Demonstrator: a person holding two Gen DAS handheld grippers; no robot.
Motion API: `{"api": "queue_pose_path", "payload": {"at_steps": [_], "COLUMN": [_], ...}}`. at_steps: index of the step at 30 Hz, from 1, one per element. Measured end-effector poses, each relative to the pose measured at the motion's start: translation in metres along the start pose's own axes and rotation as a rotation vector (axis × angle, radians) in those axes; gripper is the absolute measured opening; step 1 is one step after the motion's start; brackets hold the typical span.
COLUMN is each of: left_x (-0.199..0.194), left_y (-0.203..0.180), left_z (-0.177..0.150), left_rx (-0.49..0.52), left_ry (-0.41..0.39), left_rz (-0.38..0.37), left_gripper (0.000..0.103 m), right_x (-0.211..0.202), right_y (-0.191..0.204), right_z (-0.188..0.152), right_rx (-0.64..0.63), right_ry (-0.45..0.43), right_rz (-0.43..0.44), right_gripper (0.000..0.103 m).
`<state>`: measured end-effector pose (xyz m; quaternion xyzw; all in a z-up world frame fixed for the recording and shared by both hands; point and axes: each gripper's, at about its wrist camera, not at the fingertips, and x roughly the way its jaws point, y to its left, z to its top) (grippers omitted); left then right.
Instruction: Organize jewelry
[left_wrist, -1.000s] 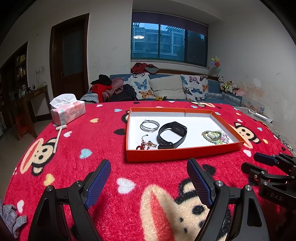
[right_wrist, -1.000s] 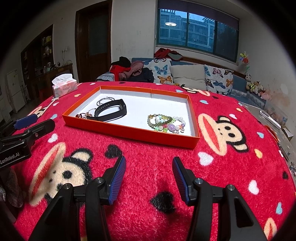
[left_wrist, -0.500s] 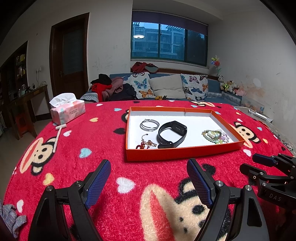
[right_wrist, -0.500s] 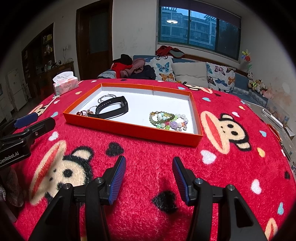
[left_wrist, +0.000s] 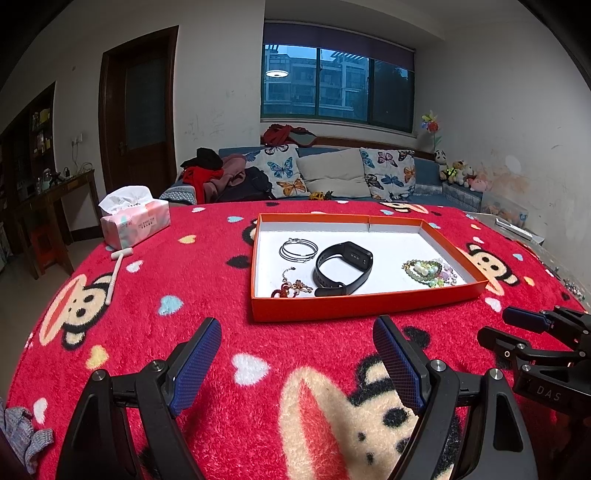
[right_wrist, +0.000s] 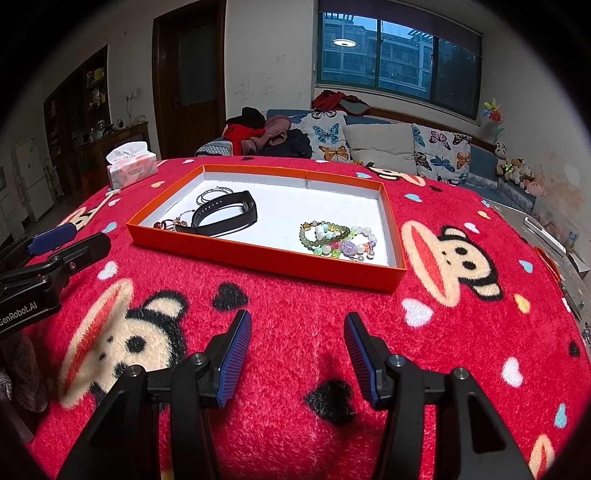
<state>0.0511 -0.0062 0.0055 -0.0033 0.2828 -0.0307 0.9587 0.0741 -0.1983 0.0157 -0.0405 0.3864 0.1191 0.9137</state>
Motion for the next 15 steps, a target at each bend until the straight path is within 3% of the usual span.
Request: {"api": "queue_pose_path", "payload": {"at_steps": [15], "left_x": [0.0006], "left_y": [-0.0012], "left_z": [-0.0025], "left_rx": [0.004], "left_ry": [0.004], "left_rz": [-0.003], "left_gripper": [0.090], "right_x": [0.0007], "right_y": [-0.0007], "right_z": [0.0019], "right_rx": [0.001], "right_ry": [0.002], "right_rz": [0.000], "right_gripper": [0.057]}}
